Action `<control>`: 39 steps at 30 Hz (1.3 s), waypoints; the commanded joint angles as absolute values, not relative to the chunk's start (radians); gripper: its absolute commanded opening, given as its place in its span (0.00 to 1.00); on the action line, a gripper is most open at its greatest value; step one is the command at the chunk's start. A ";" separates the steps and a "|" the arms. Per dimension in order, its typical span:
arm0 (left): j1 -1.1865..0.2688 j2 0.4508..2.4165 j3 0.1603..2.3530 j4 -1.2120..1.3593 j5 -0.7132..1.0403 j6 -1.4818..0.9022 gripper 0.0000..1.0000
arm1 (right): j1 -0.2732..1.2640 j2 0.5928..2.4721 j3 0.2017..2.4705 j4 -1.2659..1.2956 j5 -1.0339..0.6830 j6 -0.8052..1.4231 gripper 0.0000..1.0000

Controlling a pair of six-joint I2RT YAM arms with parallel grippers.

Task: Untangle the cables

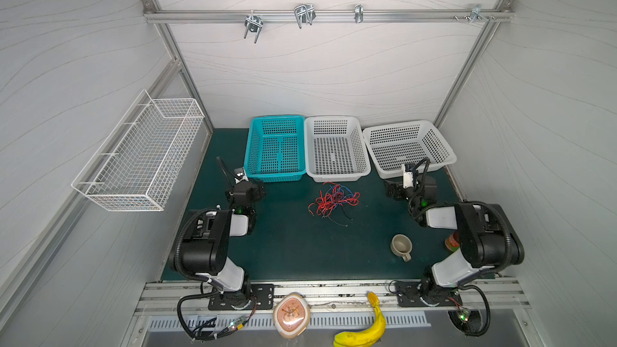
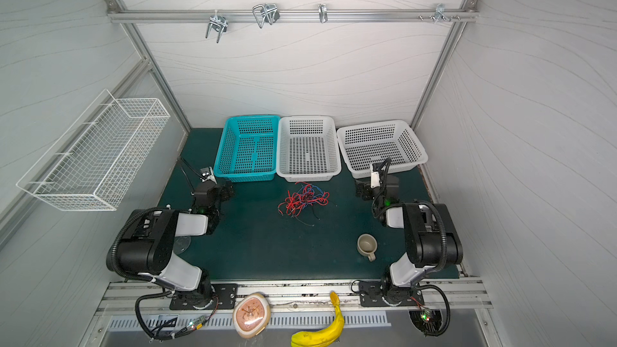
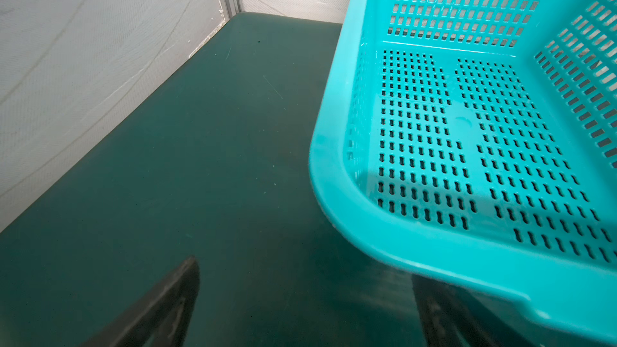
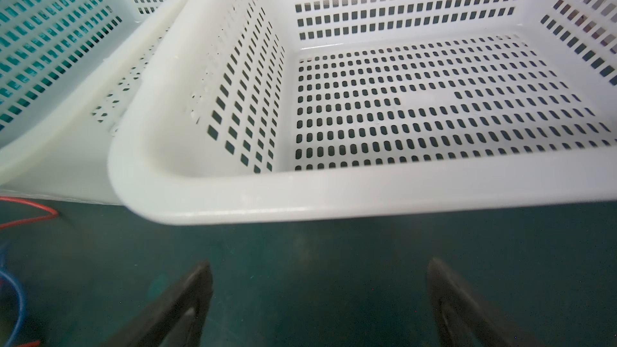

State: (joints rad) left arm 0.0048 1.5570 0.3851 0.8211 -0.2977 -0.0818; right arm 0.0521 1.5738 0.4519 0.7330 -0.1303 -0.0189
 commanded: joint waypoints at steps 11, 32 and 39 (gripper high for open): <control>0.008 1.551 0.405 0.869 -0.302 -0.084 1.00 | 0.058 1.575 0.465 0.755 -0.121 -0.031 0.99; 0.005 1.242 0.443 0.536 -0.294 -0.132 0.99 | 0.079 1.305 0.527 0.376 -0.064 0.041 0.99; 0.001 1.157 0.561 0.185 -0.235 -0.270 1.00 | 0.120 1.126 0.528 0.167 -0.002 0.126 0.99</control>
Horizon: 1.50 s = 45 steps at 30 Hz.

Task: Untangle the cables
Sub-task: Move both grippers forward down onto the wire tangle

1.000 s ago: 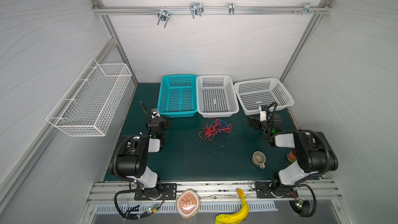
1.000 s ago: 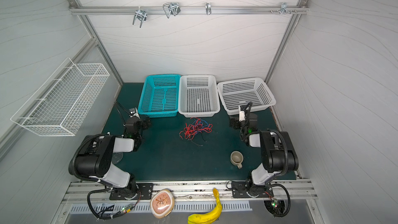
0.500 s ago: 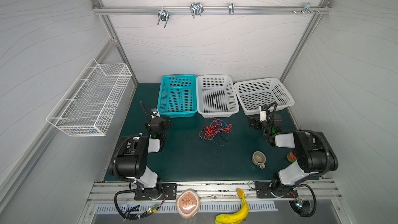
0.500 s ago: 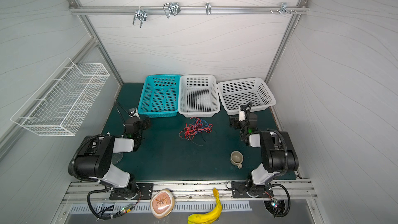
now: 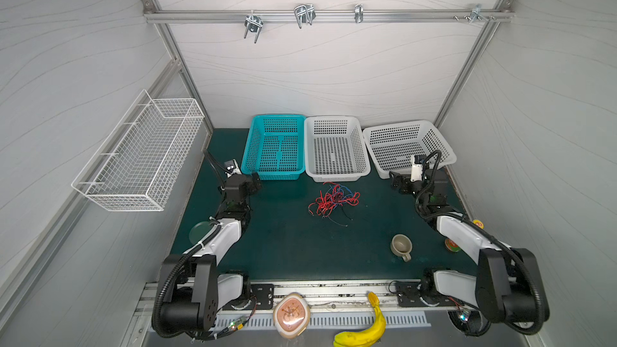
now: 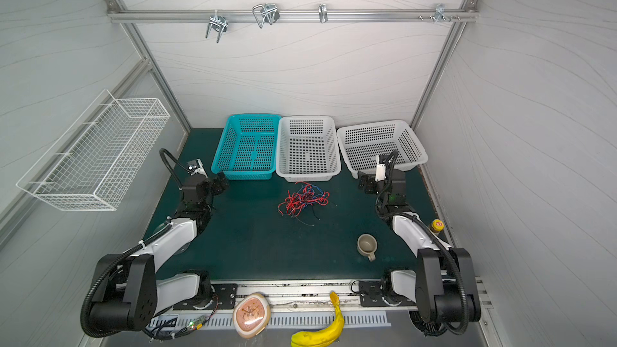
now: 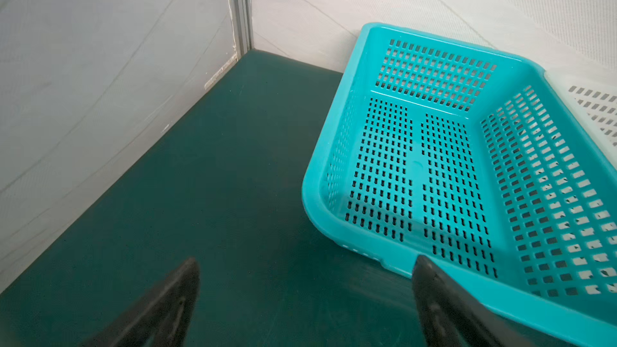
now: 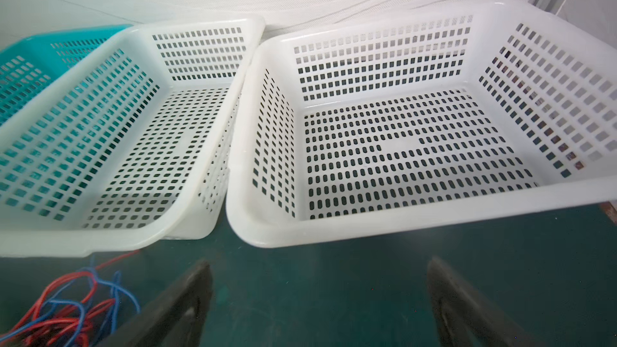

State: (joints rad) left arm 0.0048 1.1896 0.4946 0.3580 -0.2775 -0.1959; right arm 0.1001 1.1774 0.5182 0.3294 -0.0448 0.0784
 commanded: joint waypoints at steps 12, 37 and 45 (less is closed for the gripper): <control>-0.220 0.956 0.571 0.028 -0.125 -0.319 0.99 | 0.211 0.871 0.609 -0.204 0.016 0.273 0.99; -0.627 1.129 0.573 0.124 -0.075 -0.389 0.95 | 0.733 1.200 0.773 -0.112 0.043 0.318 0.95; -0.660 1.196 0.618 0.145 -0.055 -0.396 0.92 | 0.736 1.309 0.839 -0.122 0.031 0.331 0.69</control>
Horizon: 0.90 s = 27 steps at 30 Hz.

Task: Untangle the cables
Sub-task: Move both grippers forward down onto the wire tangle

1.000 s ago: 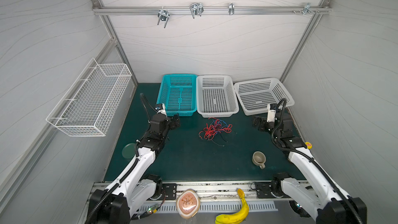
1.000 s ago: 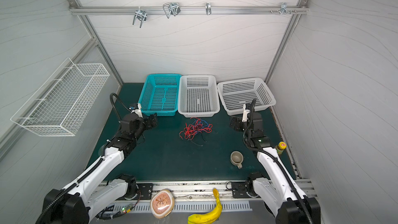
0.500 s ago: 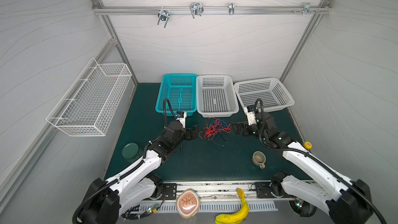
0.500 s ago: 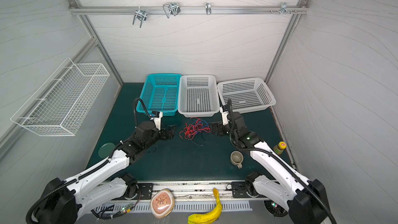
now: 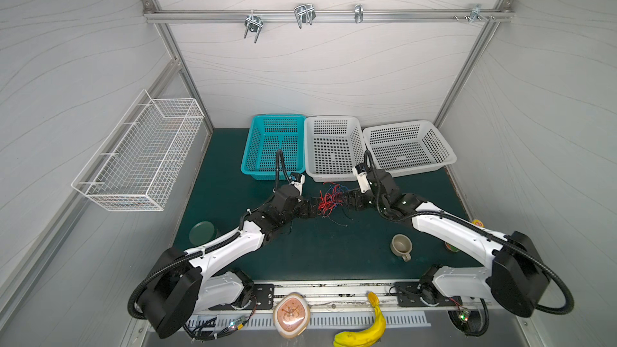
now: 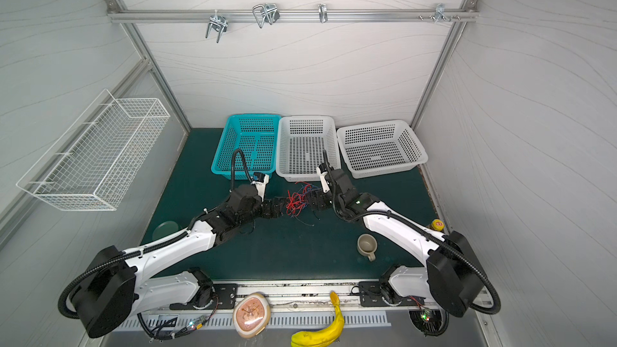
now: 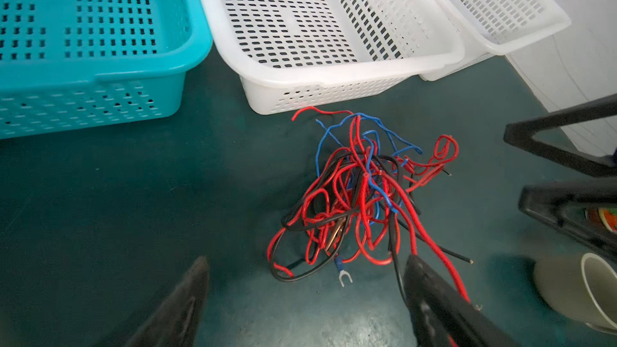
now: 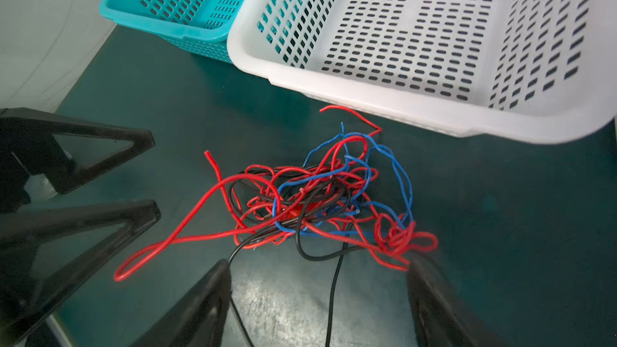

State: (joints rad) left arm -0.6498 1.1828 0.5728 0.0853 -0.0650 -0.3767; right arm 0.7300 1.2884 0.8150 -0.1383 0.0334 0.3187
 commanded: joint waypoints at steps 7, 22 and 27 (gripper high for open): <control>-0.667 1.231 0.630 0.197 -0.011 -0.405 0.92 | 0.742 1.394 0.866 -0.108 -0.029 0.331 0.40; -0.673 1.256 0.667 0.198 0.015 -0.405 0.92 | 0.778 1.576 0.889 -0.071 -0.060 0.374 0.24; -0.677 1.286 0.679 0.179 0.021 -0.403 0.92 | 0.783 1.617 0.913 -0.077 -0.048 0.377 0.10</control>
